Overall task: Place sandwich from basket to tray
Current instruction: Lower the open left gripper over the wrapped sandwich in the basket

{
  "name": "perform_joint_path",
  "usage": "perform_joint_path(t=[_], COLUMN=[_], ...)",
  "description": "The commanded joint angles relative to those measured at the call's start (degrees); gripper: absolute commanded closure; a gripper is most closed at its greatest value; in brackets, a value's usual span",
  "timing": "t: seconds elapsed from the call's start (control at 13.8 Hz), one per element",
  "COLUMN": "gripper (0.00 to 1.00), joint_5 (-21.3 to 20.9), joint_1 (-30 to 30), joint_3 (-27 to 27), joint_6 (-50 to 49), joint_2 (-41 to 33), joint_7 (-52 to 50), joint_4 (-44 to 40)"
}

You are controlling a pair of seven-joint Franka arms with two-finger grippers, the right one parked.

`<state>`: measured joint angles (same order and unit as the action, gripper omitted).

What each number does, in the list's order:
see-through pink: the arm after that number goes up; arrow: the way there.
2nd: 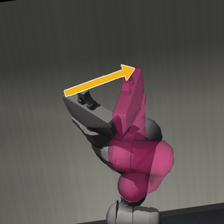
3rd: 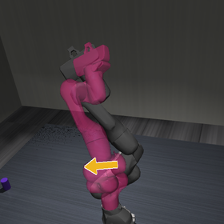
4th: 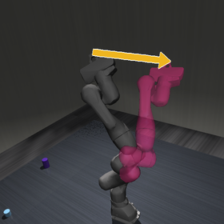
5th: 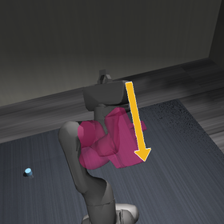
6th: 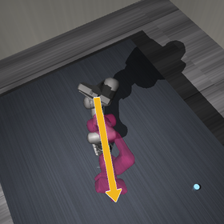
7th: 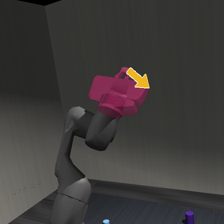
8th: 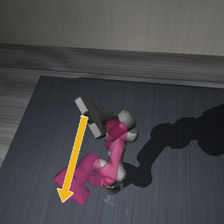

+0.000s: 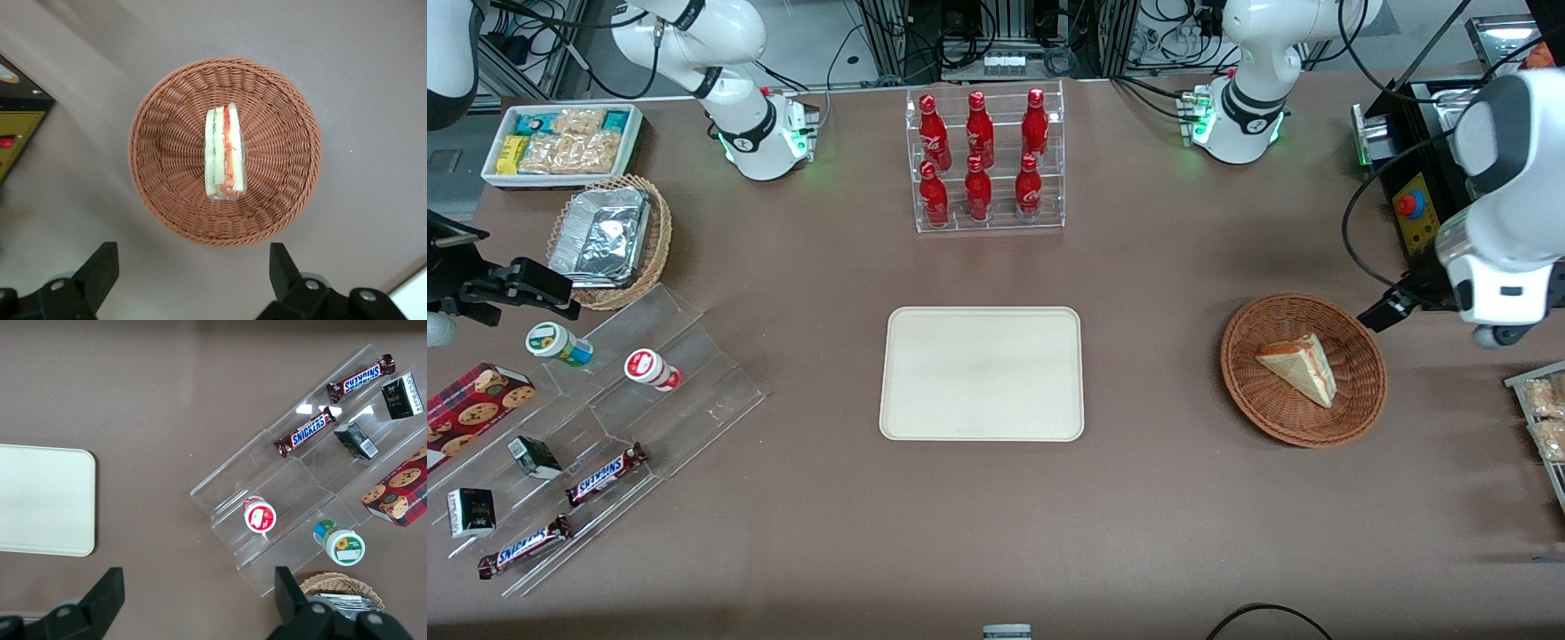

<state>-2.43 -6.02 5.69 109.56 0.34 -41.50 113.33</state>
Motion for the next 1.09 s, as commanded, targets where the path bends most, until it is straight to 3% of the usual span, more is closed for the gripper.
perform_joint_path(t=[0.0, 0.22, 1.02], gripper=[0.0, 0.0, 0.0], joint_5=[0.59, 0.76, 1.64], joint_1=[0.3, 0.22, 0.3], joint_3=[-0.25, -0.25, -0.95], joint_6=[8.26, 17.5, 32.45], joint_2=[-1.22, 0.45, 9.85], joint_7=[-1.3, -1.83, -2.09], joint_4=[7.05, 12.25, 15.16])
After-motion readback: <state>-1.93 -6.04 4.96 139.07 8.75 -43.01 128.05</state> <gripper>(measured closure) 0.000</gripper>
